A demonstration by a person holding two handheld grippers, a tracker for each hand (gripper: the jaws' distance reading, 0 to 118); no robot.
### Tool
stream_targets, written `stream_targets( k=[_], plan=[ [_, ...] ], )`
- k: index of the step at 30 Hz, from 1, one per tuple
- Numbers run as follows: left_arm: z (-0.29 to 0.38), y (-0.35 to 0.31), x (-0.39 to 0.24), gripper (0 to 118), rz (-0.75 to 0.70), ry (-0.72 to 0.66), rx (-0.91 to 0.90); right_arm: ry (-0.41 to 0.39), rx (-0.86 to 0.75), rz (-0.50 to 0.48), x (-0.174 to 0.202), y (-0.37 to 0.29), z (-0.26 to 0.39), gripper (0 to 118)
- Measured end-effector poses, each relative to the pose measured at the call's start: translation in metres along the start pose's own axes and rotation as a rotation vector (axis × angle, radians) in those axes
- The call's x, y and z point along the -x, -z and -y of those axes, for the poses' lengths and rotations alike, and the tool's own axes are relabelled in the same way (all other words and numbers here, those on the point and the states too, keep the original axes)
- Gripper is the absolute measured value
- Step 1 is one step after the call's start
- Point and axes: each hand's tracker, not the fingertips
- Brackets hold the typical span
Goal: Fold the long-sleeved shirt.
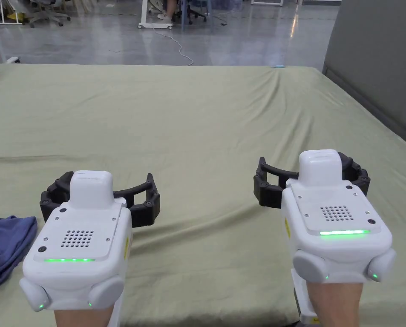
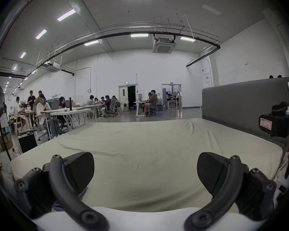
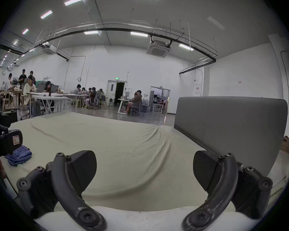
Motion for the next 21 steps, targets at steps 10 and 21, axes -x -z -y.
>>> stream_targets(
  k=[10, 21],
  plan=[
    [0.0022, 0.0012, -0.0006, 118, 0.003, 0.0, 0.006, 0.006, 0.001, -0.006, -0.0009, -0.0007, 0.0003, 115],
    [0.0021, 0.0012, -0.0024, 118, 0.003, 0.008, 0.009, 0.001, -0.002, -0.004, -0.0012, -0.0014, 0.001, 115]
  ],
)
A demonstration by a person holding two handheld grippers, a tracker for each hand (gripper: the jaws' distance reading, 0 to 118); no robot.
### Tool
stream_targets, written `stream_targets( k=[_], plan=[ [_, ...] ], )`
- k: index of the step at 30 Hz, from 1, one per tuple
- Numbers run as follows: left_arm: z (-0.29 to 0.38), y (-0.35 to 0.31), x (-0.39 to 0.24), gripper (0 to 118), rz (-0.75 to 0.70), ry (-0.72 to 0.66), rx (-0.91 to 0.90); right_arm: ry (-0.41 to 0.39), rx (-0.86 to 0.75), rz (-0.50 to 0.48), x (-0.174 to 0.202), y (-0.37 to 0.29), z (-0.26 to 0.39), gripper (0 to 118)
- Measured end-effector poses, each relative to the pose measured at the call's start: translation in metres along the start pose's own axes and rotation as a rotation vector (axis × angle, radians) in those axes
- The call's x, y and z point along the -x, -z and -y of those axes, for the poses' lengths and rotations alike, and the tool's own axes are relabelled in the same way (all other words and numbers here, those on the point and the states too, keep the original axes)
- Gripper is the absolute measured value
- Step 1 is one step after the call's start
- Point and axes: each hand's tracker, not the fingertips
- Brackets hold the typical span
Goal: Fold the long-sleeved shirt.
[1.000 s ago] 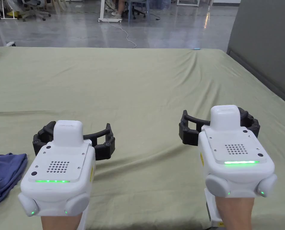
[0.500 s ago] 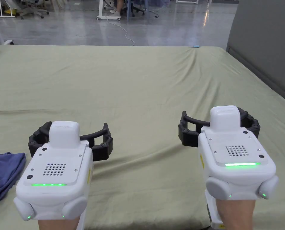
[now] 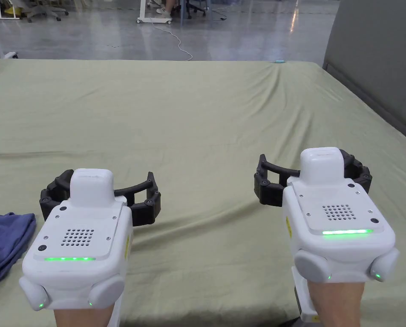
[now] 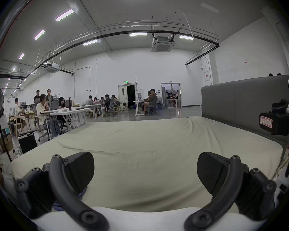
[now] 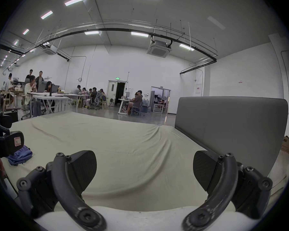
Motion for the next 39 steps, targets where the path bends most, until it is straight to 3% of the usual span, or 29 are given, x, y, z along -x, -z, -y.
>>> stream_targets(
  k=[17, 22, 26, 28, 30, 34, 39],
  plan=[
    [0.0, -0.001, -0.001, 118, 0.0, 0.007, -0.009, 0.033, 0.031, -0.014, -0.004, 0.001, 0.003, 115],
    [0.0, -0.001, 0.0, 118, -0.003, 0.007, -0.012, 0.078, 0.059, -0.043, -0.006, 0.003, 0.003, 115],
    [0.0, -0.001, 0.0, 118, -0.005, 0.009, -0.011, 0.124, 0.115, -0.007, -0.002, 0.004, -0.007, 115],
    [0.0, -0.001, 0.001, 118, -0.004, 0.01, -0.01, 0.144, 0.137, -0.081, -0.006, 0.003, -0.011, 115],
    [0.0, -0.001, 0.001, 118, -0.006, 0.01, -0.009, 0.158, 0.168, -0.094, -0.009, 0.004, -0.015, 115],
    [0.0, -0.001, 0.001, 118, -0.006, 0.01, -0.008, 0.104, 0.151, -0.091, -0.004, -0.002, -0.021, 115],
    [0.0, 0.001, 0.001, 118, -0.008, 0.009, 0.0, 0.145, 0.23, -0.085, -0.002, -0.002, -0.033, 115]
  ],
)
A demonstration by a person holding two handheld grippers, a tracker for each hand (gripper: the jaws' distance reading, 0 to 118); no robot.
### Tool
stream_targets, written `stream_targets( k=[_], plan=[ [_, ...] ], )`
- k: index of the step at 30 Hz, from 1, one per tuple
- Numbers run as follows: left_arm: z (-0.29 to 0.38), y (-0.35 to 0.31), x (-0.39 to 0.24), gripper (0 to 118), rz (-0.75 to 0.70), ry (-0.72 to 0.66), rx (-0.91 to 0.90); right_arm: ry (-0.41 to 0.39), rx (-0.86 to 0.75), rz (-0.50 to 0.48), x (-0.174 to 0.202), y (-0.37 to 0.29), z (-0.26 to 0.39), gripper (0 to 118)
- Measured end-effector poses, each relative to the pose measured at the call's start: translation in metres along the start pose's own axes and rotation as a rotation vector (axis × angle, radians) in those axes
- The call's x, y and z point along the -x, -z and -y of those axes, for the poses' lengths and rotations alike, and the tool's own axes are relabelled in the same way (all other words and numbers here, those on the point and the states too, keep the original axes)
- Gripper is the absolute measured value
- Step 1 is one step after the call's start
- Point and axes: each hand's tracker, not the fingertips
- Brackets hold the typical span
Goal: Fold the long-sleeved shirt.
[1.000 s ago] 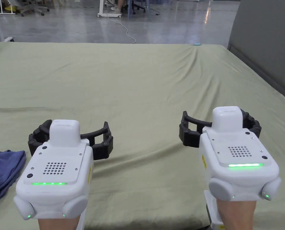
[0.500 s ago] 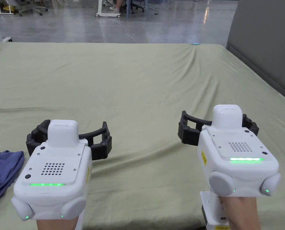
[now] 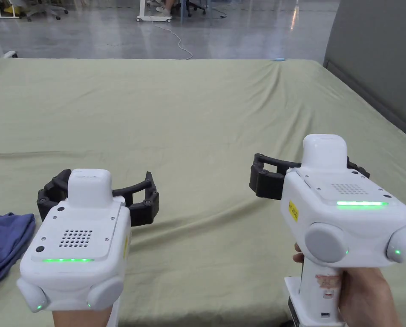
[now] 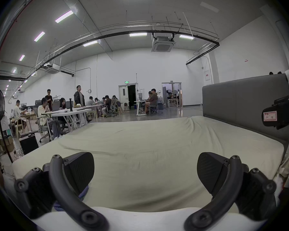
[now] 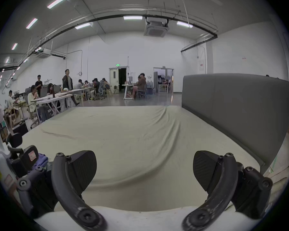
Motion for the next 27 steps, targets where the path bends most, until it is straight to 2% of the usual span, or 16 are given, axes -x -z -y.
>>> stream_targets(
  k=[2, 4, 5, 7, 10, 13, 17, 22, 24, 26, 27],
  plan=[
    [0.0, 0.0, 0.0, 118, 0.0, 0.001, 0.001, 0.001, 0.005, -0.008, 0.0, 0.001, -0.001, 115],
    [0.001, 0.001, -0.001, 118, 0.002, 0.003, 0.002, -0.018, 0.012, 0.092, 0.005, 0.002, -0.001, 115],
    [0.001, 0.001, -0.001, 118, 0.001, 0.004, 0.002, -0.022, 0.014, 0.111, 0.007, 0.004, -0.001, 115],
    [0.001, 0.001, 0.0, 118, 0.001, 0.002, 0.001, -0.021, -0.002, 0.072, 0.005, 0.003, 0.0, 111],
    [0.001, 0.001, 0.0, 118, -0.001, 0.001, 0.004, 0.0, -0.005, 0.082, 0.002, 0.004, 0.0, 111],
    [0.0, 0.001, 0.0, 118, 0.002, -0.001, 0.003, 0.022, -0.02, -0.009, -0.005, 0.002, 0.001, 112],
    [0.0, 0.001, -0.001, 118, 0.004, 0.004, 0.001, 0.028, -0.033, 0.013, -0.008, 0.001, 0.005, 112],
    [0.002, 0.0, -0.003, 118, 0.004, -0.001, -0.067, -0.1, -0.185, 0.145, -0.002, 0.006, 0.017, 113],
    [0.005, 0.003, -0.003, 118, 0.012, -0.017, -0.092, -0.114, -0.218, 0.107, -0.004, 0.01, 0.024, 114],
    [0.008, 0.004, -0.003, 118, 0.022, -0.006, -0.101, -0.066, -0.221, -0.022, -0.012, 0.009, 0.03, 115],
    [0.007, 0.004, -0.004, 118, 0.02, 0.009, -0.088, -0.043, -0.198, -0.012, -0.011, 0.011, 0.031, 115]
  ],
)
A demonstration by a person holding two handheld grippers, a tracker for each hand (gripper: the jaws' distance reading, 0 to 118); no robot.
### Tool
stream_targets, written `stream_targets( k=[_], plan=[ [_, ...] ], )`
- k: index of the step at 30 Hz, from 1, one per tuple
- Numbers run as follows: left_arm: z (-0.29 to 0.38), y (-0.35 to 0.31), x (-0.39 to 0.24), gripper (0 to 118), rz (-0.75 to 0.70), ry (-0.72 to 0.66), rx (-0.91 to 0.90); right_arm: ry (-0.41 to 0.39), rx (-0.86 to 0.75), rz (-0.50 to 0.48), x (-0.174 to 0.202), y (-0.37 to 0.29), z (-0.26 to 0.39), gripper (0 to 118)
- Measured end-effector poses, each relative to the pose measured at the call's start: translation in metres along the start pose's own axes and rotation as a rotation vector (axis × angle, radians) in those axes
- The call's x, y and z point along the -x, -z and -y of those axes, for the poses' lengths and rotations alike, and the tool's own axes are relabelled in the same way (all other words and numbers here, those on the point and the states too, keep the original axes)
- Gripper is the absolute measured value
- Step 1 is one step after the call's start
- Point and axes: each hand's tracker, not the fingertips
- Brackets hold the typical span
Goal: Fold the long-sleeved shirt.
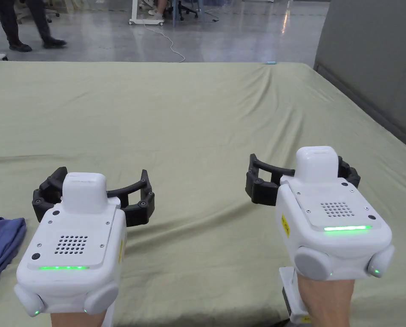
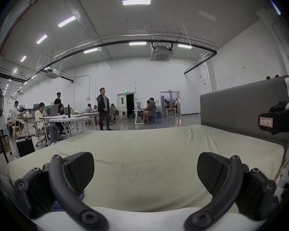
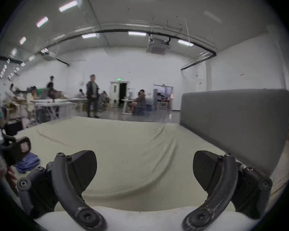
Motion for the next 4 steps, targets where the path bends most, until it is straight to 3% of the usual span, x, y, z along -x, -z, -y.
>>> stream_targets(
  k=[2, 4],
  plan=[
    [-0.0005, -0.0001, -0.0012, 118, 0.011, 0.014, 0.022, -0.041, 0.042, 0.057, 0.0049, 0.0037, 0.0017, 115],
    [-0.0007, -0.0016, -0.0029, 118, 0.02, 0.026, 0.017, -0.061, 0.028, 0.044, 0.0054, 0.0042, 0.0048, 115]
  ],
)
